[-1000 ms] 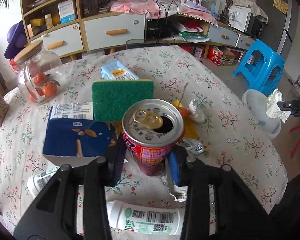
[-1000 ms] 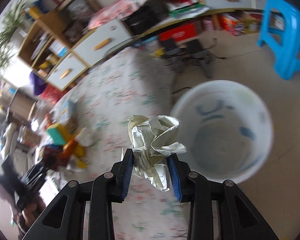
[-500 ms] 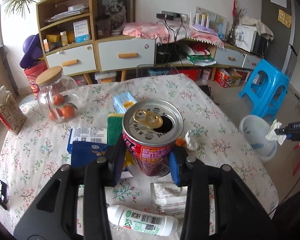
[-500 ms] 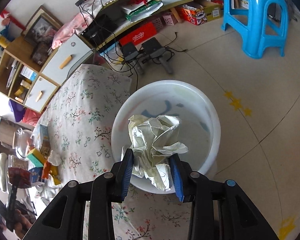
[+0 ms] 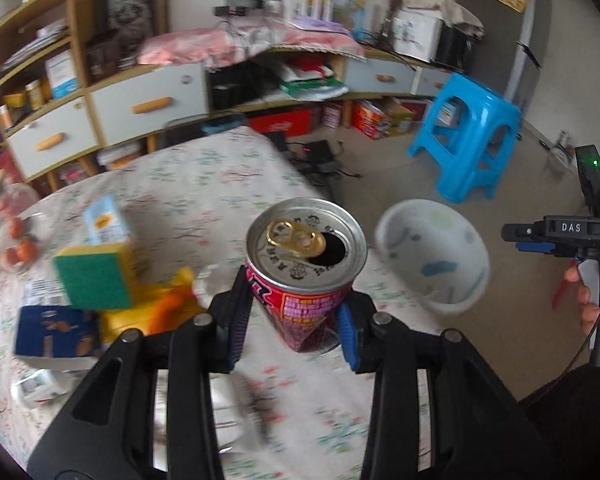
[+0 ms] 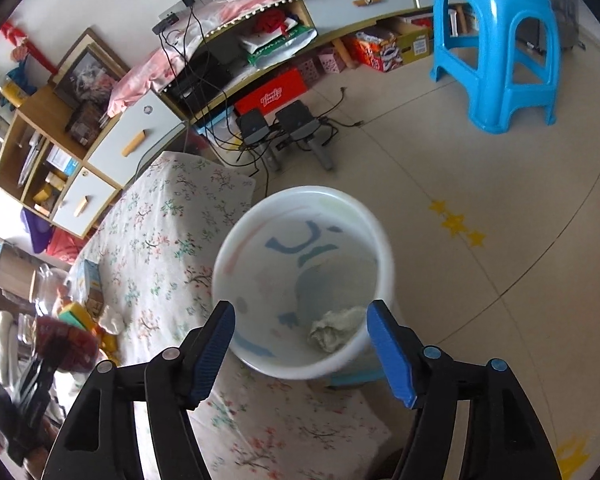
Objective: Collect trash
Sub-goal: 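Carry the paper over the white bucket and open the right gripper while the left gripper grasps the red can, then carry the red can to the bucket and release it from the left gripper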
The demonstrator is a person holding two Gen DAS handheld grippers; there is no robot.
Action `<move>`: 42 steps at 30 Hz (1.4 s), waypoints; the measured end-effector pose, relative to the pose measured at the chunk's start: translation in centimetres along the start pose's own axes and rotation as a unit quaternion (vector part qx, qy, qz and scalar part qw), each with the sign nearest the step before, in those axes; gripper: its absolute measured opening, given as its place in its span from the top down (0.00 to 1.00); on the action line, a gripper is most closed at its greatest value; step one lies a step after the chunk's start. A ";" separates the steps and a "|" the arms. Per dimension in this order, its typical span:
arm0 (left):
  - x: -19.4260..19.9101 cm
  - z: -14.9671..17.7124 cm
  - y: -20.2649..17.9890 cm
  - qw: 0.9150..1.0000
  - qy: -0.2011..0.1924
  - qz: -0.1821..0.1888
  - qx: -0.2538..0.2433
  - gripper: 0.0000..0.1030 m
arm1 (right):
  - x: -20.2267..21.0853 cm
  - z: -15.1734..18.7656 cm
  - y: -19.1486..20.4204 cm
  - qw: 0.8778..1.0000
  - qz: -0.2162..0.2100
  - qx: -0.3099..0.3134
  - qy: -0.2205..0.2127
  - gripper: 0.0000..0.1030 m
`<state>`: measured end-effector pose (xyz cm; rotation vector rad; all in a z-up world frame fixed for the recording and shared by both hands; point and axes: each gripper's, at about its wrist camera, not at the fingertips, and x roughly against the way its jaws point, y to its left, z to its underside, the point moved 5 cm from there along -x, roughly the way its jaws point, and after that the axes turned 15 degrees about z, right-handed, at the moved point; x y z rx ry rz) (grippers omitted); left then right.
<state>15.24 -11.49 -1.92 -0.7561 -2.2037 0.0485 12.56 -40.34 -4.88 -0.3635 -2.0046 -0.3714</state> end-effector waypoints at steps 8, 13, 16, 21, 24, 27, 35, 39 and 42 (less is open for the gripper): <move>-7.4 -1.0 -6.8 0.996 0.042 0.074 -0.037 0.61 | 0.4 0.6 -4.9 0.999 0.027 -0.022 -0.007 0.30; -10.4 -1.1 -8.9 0.994 0.058 0.084 -0.036 0.61 | 0.6 0.3 -6.4 0.999 0.024 -0.039 -0.010 0.30; -10.9 -1.1 -9.4 0.994 0.059 0.089 -0.033 0.60 | 0.5 0.0 -6.2 0.999 0.019 -0.038 -0.011 0.30; -9.9 -1.6 -9.5 0.995 0.036 0.087 -0.022 0.12 | 0.9 -0.4 -5.5 0.999 0.011 -0.031 -0.020 0.30; -8.9 -1.6 -8.7 0.996 0.039 0.075 -0.021 0.12 | 0.9 -0.4 -5.2 0.999 0.013 -0.031 -0.021 0.30; -7.6 -1.4 -7.2 0.997 0.041 0.061 -0.008 0.11 | 0.9 -0.4 -5.1 0.999 0.016 -0.030 -0.020 0.30; -2.6 0.5 -1.4 0.999 0.034 0.004 0.030 0.02 | 1.6 -0.2 -3.2 0.999 0.019 -0.009 -0.034 0.29; 0.3 1.6 1.8 0.998 0.033 -0.027 0.052 0.01 | 1.8 0.1 -1.7 0.999 0.023 0.008 -0.040 0.26; 2.3 2.3 4.1 0.996 0.026 -0.058 0.062 0.01 | 2.0 0.5 -0.3 0.999 0.023 0.019 -0.042 0.26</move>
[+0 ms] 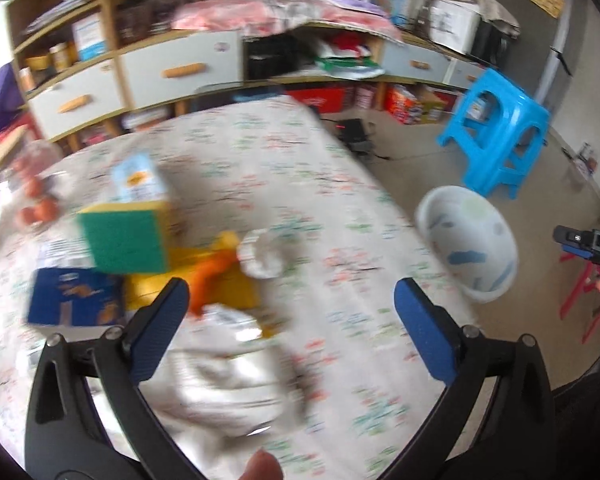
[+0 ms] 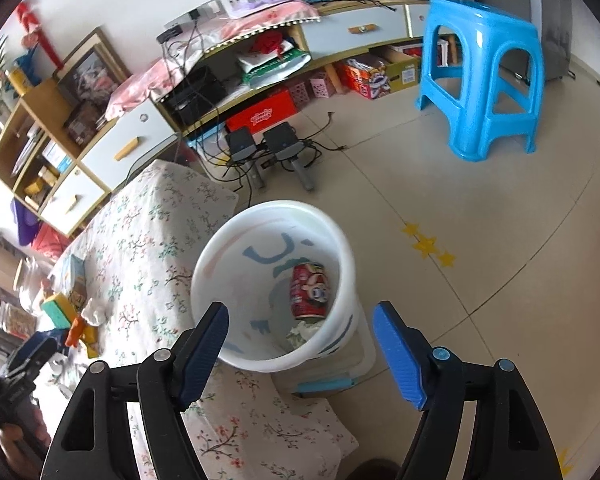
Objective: Collect trash
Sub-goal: 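Carry the red can to the bucket and release it from the left gripper, then grasp the white AD milk bottle with the left gripper while the right gripper grasps white tissue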
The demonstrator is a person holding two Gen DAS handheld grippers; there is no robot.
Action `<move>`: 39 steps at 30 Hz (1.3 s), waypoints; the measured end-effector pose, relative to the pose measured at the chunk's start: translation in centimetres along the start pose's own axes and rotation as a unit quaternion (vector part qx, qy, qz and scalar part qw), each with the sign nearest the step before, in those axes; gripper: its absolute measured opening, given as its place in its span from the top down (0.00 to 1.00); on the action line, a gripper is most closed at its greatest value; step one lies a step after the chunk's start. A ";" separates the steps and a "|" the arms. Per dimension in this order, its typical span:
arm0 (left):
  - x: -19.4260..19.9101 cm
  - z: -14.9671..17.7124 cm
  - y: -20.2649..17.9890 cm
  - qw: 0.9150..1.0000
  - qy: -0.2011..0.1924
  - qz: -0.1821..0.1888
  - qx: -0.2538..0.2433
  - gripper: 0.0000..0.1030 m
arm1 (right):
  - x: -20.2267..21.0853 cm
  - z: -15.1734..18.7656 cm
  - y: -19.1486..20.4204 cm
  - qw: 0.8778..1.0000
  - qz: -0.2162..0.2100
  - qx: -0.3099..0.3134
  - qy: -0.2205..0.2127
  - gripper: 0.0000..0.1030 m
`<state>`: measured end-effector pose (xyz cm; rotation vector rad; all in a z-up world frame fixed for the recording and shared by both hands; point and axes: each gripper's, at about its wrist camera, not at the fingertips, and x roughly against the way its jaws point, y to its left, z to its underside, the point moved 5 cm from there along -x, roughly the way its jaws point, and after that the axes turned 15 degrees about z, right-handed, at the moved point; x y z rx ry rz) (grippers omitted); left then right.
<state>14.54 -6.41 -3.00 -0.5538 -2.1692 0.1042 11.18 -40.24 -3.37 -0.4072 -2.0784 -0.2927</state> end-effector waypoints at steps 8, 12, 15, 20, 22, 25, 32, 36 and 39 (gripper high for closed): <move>3.6 2.5 7.2 0.997 -0.004 -0.065 0.051 0.01 | 0.5 1.3 6.6 0.998 -0.016 0.060 -0.001 0.24; 4.9 4.5 10.5 0.993 -0.005 -0.088 0.076 0.01 | 0.5 2.9 10.9 0.994 -0.026 0.105 0.002 0.23; 5.8 5.8 12.8 0.990 0.001 -0.099 0.099 0.01 | -0.1 3.9 13.6 0.991 -0.037 0.131 0.016 0.23; 6.6 6.7 16.3 0.989 0.023 -0.107 0.098 0.01 | -0.7 4.8 17.7 0.987 -0.042 0.154 0.025 0.23; 6.5 6.8 17.9 0.990 0.036 -0.103 0.092 0.01 | -1.1 4.9 19.2 0.986 -0.042 0.161 0.026 0.23; 5.7 7.1 19.7 0.990 0.057 -0.078 0.099 0.01 | -1.7 5.1 21.6 0.984 -0.043 0.172 0.030 0.23; 3.5 7.2 19.9 0.994 0.083 -0.009 0.073 0.04 | -3.7 5.5 26.6 0.978 -0.045 0.200 0.040 0.23; 2.5 7.9 19.3 0.991 0.115 0.009 0.072 0.22 | -5.2 5.7 28.7 0.974 -0.035 0.218 0.045 0.23; 2.6 8.4 19.2 0.989 0.118 0.009 0.084 0.36 | -6.3 5.9 29.8 0.973 -0.033 0.225 0.050 0.23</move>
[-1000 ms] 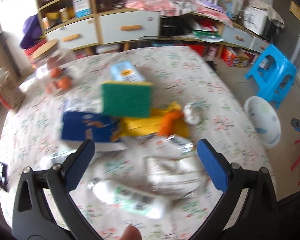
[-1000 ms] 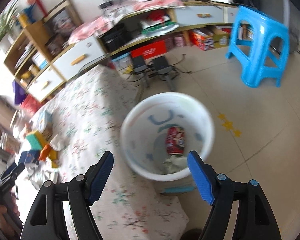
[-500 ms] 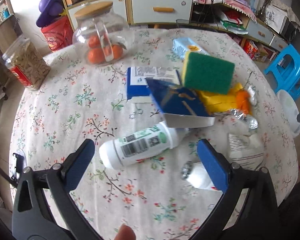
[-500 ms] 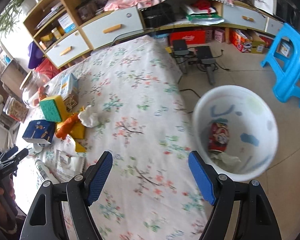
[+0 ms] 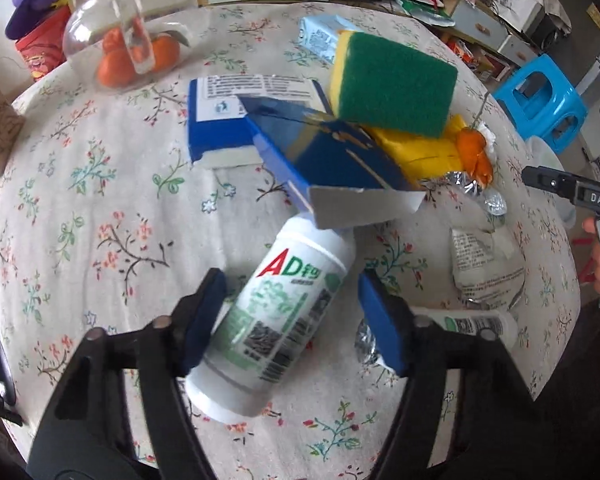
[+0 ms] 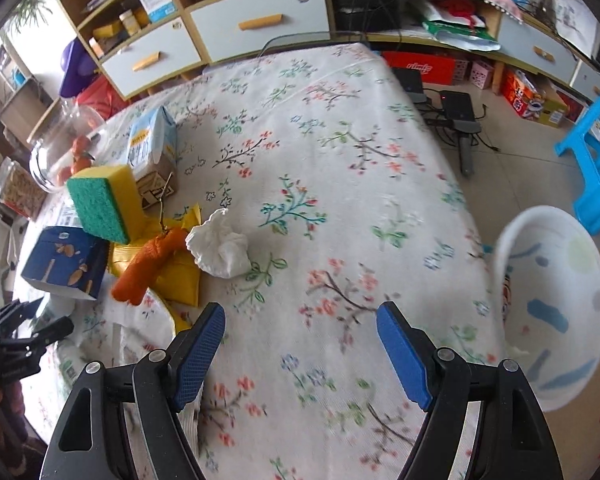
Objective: Collect trash
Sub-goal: 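Grasp the white AD milk bottle with the left gripper while the right gripper grasps white tissue, then drop the tissue and the milk bottle into the bucket from both grippers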
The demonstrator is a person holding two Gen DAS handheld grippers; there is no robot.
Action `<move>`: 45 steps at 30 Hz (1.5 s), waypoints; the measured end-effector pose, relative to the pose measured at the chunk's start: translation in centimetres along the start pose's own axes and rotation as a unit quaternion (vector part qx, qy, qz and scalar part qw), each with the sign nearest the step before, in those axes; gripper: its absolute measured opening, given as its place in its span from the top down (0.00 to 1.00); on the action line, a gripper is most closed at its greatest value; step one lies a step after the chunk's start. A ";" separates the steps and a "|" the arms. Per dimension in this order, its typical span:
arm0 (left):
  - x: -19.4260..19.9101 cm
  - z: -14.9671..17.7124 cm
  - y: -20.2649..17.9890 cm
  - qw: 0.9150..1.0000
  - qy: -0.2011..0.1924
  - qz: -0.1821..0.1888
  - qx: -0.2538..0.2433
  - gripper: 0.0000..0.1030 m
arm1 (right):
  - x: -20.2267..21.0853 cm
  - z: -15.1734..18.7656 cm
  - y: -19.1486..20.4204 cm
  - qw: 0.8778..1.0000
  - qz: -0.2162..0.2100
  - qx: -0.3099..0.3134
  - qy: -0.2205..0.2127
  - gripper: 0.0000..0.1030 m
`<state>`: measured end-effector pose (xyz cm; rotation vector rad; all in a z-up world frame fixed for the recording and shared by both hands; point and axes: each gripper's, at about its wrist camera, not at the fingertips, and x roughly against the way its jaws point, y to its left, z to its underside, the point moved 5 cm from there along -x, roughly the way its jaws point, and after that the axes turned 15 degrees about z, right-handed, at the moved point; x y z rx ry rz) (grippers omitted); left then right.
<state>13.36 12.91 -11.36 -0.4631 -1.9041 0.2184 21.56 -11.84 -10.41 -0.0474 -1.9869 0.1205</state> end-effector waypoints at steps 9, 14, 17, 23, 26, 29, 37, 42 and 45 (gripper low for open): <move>2.7 2.5 1.2 0.997 -0.033 0.026 0.066 0.60 | -1.6 -1.1 3.4 0.999 -0.009 0.040 -0.011 0.23; 4.9 3.6 2.6 0.991 -0.065 0.027 0.112 0.60 | -1.9 -1.7 4.5 0.997 0.006 0.063 -0.032 0.27; 5.8 3.8 3.2 0.989 -0.080 0.019 0.124 0.60 | -1.8 -1.9 5.0 0.996 0.006 0.075 -0.040 0.35; 6.7 2.8 2.4 0.986 -0.106 0.013 0.128 0.60 | -1.3 -1.7 5.8 0.994 -0.020 0.098 -0.043 0.73; 7.1 2.4 1.7 0.985 -0.116 0.021 0.126 0.60 | -0.8 -1.6 6.2 0.993 -0.012 0.107 -0.047 0.74; 7.2 1.6 0.4 0.985 -0.125 0.025 0.115 0.60 | -0.2 -1.2 5.9 0.994 -0.020 0.101 -0.046 0.75; 6.1 -0.4 -3.3 0.986 -0.137 0.040 0.087 0.60 | 2.3 -0.3 2.8 0.995 -0.038 0.073 -0.056 0.75; 4.5 -1.2 -5.3 0.988 -0.131 0.050 0.072 0.60 | 3.2 0.3 -0.8 0.997 -0.043 0.041 -0.050 0.75; 3.4 -1.9 -6.8 0.989 -0.126 0.058 0.060 0.60 | 3.7 0.7 -3.4 0.998 -0.036 0.023 -0.052 0.75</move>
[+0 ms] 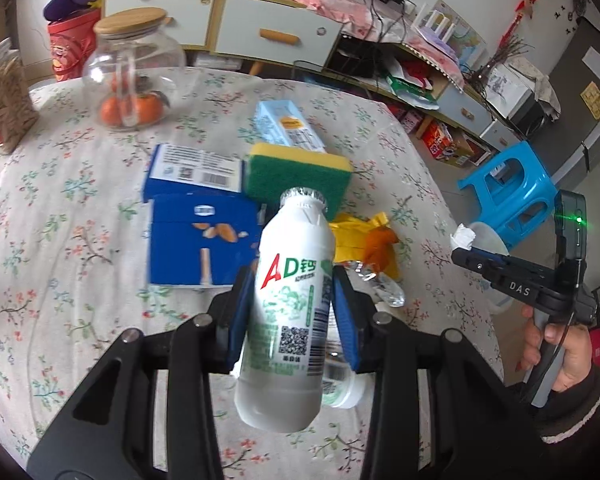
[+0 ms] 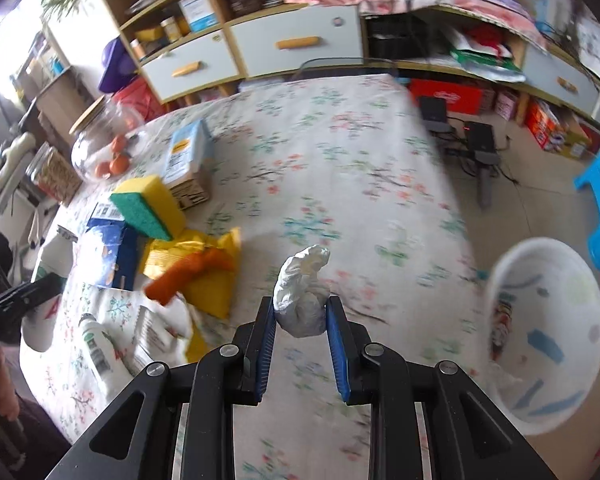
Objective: Collect trash
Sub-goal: 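Drop the tissue and the milk bottle into the bucket from both grippers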
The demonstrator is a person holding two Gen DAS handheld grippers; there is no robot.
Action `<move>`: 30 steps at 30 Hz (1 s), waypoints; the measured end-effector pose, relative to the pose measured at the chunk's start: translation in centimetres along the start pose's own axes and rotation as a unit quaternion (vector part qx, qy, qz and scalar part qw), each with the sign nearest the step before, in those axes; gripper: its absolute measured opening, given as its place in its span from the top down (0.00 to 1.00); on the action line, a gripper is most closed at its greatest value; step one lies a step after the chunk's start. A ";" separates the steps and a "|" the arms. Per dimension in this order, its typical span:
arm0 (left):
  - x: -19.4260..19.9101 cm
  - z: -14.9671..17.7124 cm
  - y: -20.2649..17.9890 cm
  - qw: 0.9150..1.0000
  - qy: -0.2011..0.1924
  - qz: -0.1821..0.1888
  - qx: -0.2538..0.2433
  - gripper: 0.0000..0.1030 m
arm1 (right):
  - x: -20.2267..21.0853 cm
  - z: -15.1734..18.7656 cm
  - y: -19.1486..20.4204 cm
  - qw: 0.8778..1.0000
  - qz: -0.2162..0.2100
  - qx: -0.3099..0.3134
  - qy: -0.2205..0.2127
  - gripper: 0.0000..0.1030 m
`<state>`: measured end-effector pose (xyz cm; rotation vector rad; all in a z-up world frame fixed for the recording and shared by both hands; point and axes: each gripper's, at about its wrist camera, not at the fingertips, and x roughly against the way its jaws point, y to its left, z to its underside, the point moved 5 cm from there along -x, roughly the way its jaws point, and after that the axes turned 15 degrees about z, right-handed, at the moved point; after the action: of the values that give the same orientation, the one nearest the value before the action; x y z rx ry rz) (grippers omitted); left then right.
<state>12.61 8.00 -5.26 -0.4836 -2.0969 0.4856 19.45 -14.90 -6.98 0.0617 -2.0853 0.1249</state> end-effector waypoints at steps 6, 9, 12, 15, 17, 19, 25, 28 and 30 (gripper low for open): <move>-2.5 0.0 -2.8 1.000 0.014 0.018 -0.017 0.61 | 1.4 1.2 -5.4 0.999 0.014 -0.039 0.001 0.75; -3.6 0.1 -4.4 0.999 0.020 0.023 -0.026 0.61 | 1.9 2.0 -8.1 0.998 0.024 -0.057 0.004 0.75; -4.9 0.0 -5.9 0.999 0.028 0.024 -0.039 0.61 | 2.1 2.9 -11.3 0.996 0.037 -0.080 0.010 0.75; -6.3 0.1 -7.8 0.997 0.041 0.027 -0.056 0.61 | 2.4 3.8 -14.0 0.993 0.048 -0.105 0.017 0.74; -7.4 0.2 -9.5 0.996 0.052 0.030 -0.073 0.61 | 2.5 4.2 -15.4 0.992 0.052 -0.117 0.021 0.74; -8.4 0.2 -11.1 0.994 0.059 0.039 -0.084 0.61 | 2.7 4.7 -16.7 0.990 0.057 -0.129 0.024 0.72; -11.5 0.7 -15.8 0.988 0.082 0.061 -0.116 0.61 | 3.3 5.7 -20.3 0.982 0.074 -0.169 0.028 0.54; -13.1 1.0 -18.3 0.984 0.094 0.070 -0.133 0.60 | 4.0 6.1 -21.7 0.980 0.072 -0.185 0.017 0.34; -14.0 1.0 -19.5 0.982 0.099 0.073 -0.142 0.61 | 4.4 6.6 -22.7 0.979 0.073 -0.192 0.014 0.34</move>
<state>15.95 -15.82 -5.48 -0.8230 -1.9523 0.2096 13.79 -38.14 -4.95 -0.3266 -2.0491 -0.1883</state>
